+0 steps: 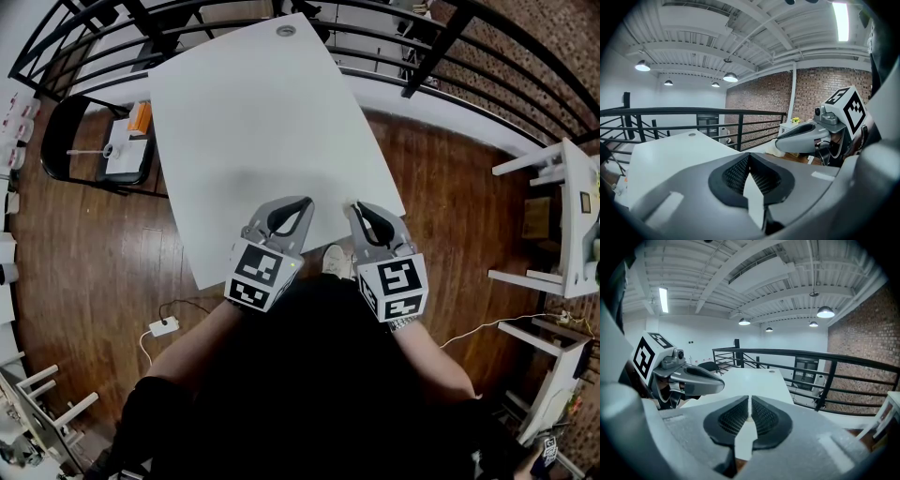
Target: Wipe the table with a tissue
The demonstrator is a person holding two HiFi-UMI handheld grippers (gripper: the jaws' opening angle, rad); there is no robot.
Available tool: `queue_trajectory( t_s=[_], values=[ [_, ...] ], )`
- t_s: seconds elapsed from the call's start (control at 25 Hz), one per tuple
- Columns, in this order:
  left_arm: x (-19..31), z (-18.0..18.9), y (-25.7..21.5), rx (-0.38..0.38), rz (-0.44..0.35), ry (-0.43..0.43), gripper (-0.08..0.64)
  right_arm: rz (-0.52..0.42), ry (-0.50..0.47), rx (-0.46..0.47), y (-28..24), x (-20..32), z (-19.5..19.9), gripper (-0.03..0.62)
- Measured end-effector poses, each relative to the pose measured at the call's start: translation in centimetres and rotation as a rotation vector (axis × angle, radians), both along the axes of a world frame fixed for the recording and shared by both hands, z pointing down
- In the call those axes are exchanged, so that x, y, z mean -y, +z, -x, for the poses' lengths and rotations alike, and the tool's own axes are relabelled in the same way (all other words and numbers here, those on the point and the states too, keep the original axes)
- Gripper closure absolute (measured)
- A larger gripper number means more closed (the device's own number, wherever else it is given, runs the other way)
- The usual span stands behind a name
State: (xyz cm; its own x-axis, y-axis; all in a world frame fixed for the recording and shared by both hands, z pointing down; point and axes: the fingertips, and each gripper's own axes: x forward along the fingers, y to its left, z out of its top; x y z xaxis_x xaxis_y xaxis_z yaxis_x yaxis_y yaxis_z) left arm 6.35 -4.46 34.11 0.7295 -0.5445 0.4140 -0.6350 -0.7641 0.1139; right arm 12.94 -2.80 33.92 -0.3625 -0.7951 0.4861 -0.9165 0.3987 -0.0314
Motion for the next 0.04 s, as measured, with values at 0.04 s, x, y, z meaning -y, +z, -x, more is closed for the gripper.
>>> queue_trajectory(
  t_s=[0.04],
  values=[
    [0.03,0.05,-0.02,0.0,0.0,-0.001,0.548,-0.001,0.001,0.0,-0.02,0.03,0.04,0.583]
  ],
)
